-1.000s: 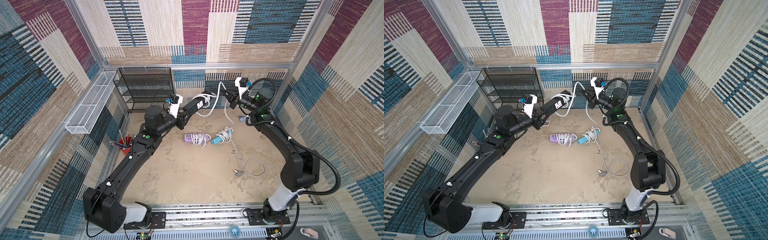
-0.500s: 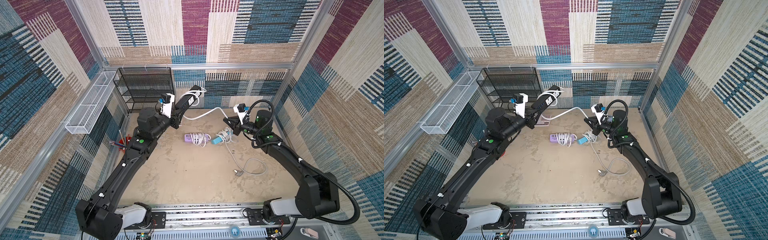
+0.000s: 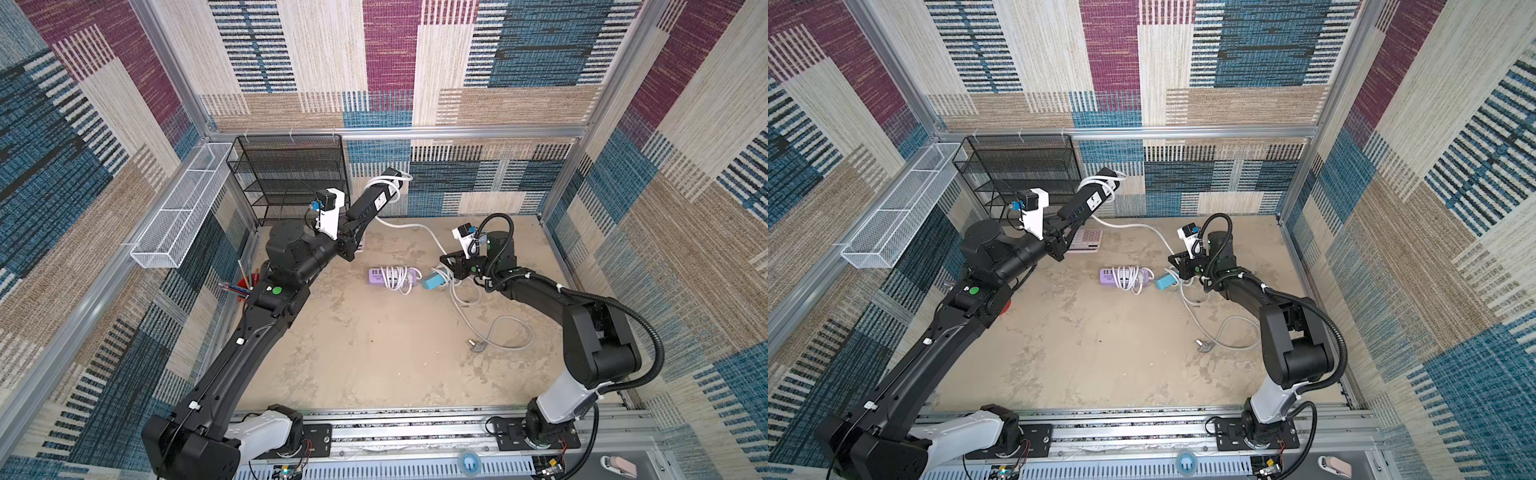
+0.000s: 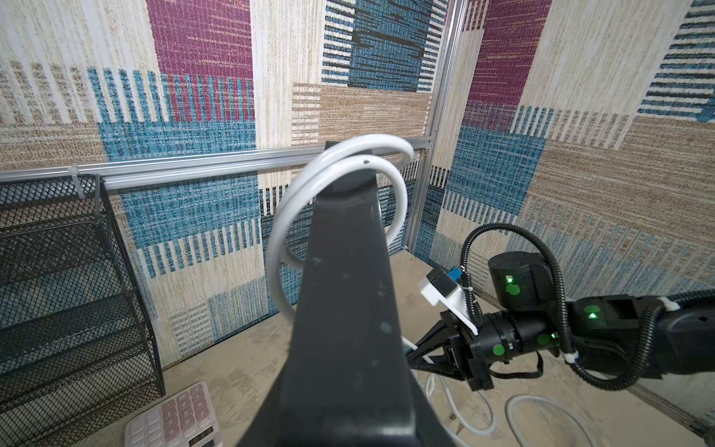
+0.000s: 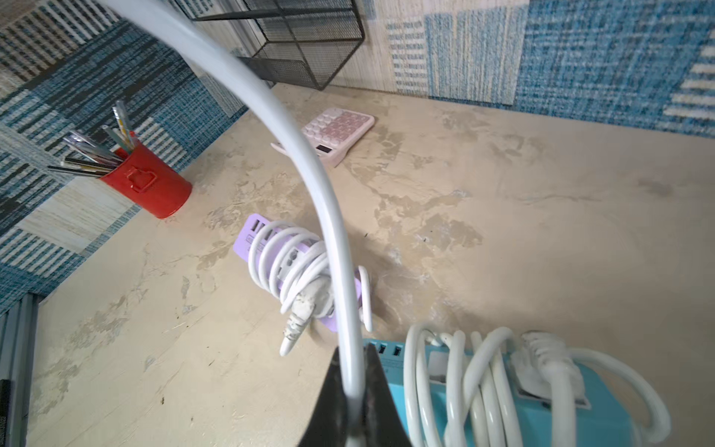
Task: Unwrap the cord wrapped around the power strip
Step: Unwrap the power cord from the power strip.
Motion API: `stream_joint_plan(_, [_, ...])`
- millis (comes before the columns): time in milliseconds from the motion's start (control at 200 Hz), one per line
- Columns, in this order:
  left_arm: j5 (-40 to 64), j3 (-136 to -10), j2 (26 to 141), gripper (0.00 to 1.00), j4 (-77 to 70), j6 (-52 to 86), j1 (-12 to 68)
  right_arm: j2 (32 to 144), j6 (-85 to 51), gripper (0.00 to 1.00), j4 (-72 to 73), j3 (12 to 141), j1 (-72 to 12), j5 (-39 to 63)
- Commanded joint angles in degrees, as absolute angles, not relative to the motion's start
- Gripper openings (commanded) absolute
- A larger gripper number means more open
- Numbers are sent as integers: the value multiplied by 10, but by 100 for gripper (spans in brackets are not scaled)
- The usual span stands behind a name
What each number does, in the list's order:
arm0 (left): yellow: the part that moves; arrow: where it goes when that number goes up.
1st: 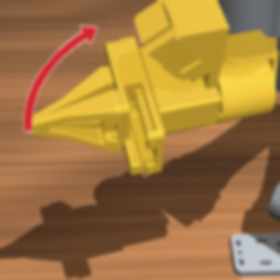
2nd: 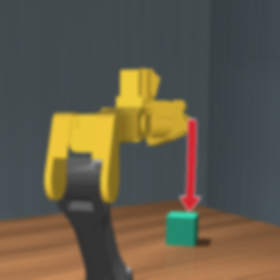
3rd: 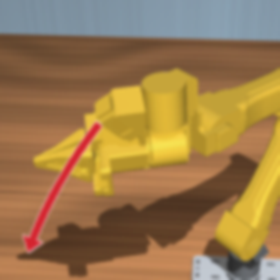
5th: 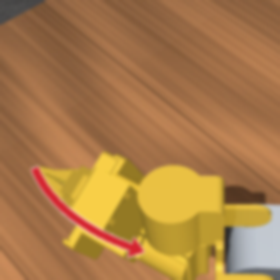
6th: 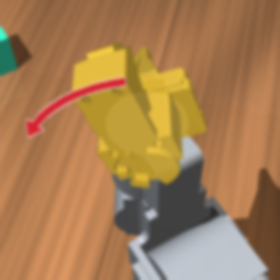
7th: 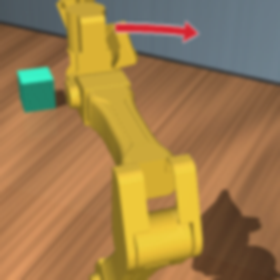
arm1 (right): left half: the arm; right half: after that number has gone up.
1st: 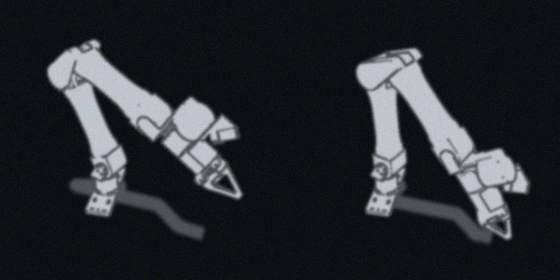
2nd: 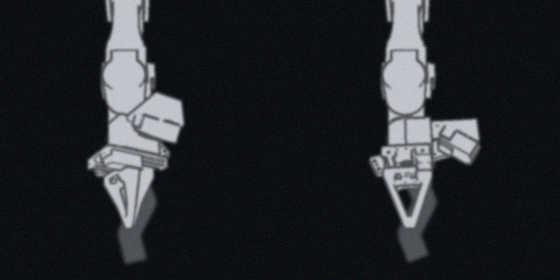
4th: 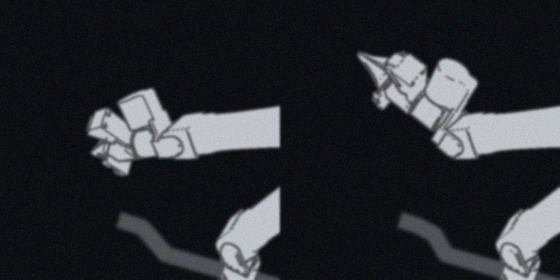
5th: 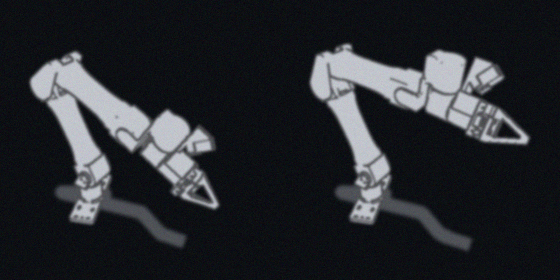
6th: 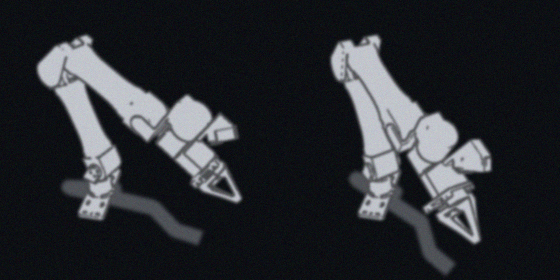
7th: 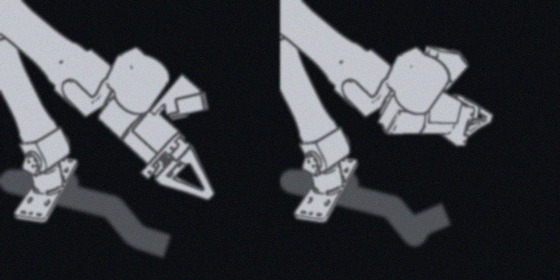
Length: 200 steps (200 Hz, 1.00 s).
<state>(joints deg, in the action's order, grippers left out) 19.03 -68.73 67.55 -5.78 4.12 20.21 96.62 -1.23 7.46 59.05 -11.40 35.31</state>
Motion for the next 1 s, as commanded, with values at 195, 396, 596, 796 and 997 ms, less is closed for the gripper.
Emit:
stream_joint_plan(195, [200,-687,669,0,-119,43,200,966,-29,0,83,579,-113,345])
stream_joint_plan(396, [222,-694,681,0,-117,50,201,877,-7,86,147,534,-117,442])
stream_joint_plan(596, [241,-701,689,0,-116,61,201,798,11,98,195,541,-123,484])
stream_joint_plan(796, [255,-705,694,0,-116,69,201,825,4,99,309,584,-187,486])
stream_joint_plan(997, [258,-705,692,0,-116,70,201,914,-26,98,467,619,-236,449])
